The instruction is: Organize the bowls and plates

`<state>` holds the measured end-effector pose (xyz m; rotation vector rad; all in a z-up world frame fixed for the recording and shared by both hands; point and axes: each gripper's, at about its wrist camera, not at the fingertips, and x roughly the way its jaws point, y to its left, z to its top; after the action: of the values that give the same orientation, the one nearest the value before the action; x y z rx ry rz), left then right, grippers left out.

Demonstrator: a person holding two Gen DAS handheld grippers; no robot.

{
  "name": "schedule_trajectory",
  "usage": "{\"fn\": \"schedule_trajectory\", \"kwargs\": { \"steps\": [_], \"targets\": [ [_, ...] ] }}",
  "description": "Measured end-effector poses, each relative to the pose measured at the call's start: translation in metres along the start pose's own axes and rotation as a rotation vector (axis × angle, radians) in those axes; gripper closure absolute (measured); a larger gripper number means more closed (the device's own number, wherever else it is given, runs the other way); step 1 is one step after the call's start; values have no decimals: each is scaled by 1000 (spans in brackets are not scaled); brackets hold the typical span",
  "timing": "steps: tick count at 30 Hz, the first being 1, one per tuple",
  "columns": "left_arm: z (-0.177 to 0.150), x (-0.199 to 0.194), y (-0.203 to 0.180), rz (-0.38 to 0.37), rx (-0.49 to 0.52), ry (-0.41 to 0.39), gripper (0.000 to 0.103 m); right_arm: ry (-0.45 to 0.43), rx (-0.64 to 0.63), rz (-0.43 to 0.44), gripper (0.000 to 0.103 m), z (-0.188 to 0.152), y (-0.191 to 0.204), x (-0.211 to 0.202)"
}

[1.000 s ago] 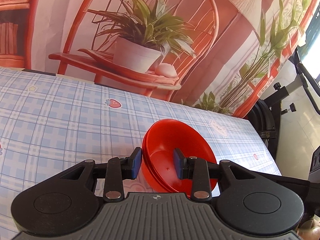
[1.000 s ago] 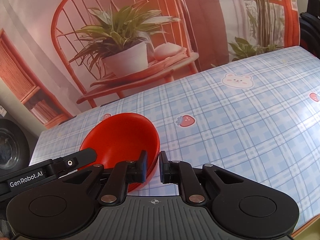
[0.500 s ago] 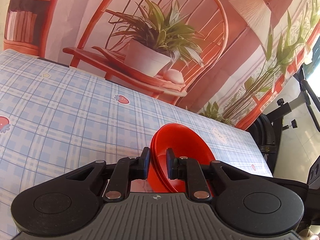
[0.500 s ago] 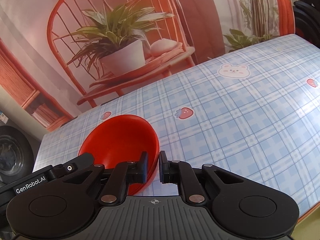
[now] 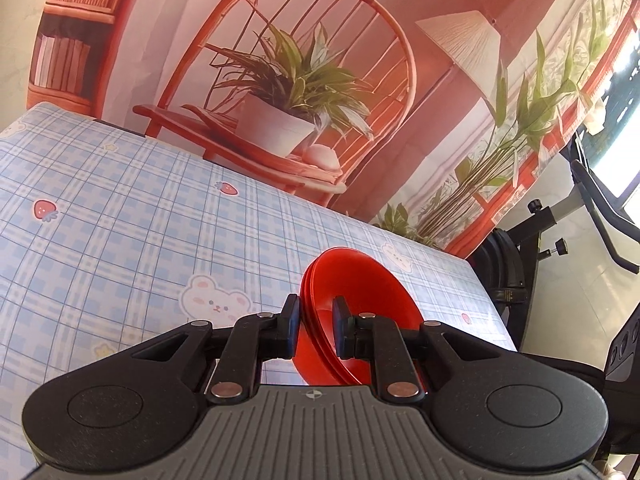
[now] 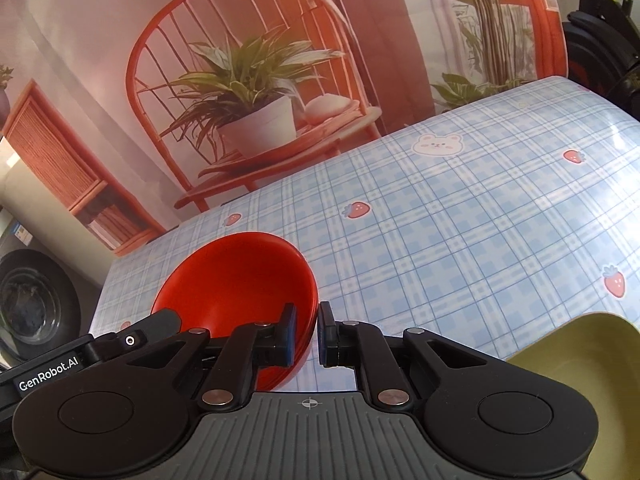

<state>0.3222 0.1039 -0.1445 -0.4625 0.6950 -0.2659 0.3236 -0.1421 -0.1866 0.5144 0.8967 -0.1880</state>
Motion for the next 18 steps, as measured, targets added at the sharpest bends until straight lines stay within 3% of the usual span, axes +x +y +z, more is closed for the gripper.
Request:
{"fn": "schedule_trajectory", "kwargs": {
  "steps": [8,18],
  "targets": [
    [-26,-36,-28,-22,25,-10,85,-44,24,22,93,-17,-14,-48],
    [-54,-44,-71,-68,92,22,85,-102,78,13,93,-36,-60,-94]
  ]
}}
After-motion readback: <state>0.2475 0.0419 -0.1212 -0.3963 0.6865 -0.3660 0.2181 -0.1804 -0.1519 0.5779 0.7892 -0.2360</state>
